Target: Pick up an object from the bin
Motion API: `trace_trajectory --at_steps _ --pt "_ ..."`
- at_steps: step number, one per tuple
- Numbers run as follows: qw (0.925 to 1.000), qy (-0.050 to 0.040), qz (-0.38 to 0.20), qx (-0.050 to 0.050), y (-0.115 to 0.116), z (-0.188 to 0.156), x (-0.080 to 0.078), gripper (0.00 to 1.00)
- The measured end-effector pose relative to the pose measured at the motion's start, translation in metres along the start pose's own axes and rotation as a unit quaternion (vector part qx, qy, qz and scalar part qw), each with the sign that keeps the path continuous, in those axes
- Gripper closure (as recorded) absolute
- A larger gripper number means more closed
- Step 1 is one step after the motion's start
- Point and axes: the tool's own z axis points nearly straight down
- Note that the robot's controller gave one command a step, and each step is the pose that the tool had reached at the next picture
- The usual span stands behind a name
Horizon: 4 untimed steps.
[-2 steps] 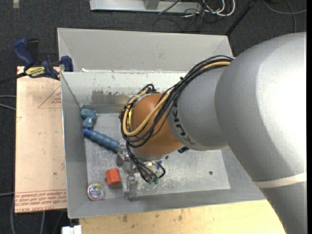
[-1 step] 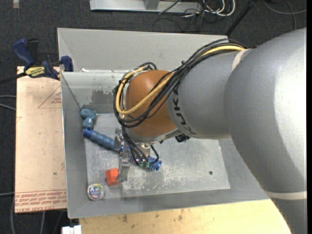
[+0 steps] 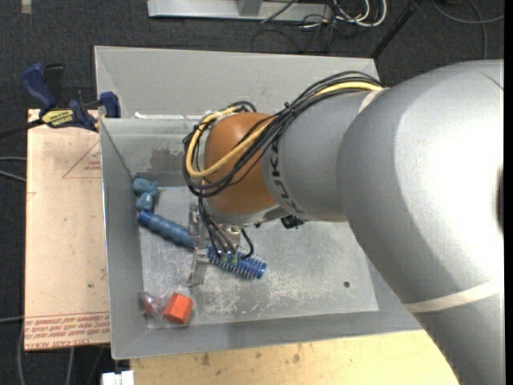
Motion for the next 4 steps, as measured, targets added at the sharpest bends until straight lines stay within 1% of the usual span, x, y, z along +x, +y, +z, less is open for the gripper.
trace_trajectory --at_steps 1,2,3,4 --pt "1.0 0.0002 0.001 0.0 0.001 -0.002 0.001 1.0" --pt "1.0 0.0 0.007 0.0 0.006 -0.046 -0.009 1.0" --pt "1.0 -0.0014 -0.001 -0.001 0.016 -0.147 0.016 1.0" --pt "1.0 0.0018 0.0 0.001 0.015 -0.142 0.017 0.0"
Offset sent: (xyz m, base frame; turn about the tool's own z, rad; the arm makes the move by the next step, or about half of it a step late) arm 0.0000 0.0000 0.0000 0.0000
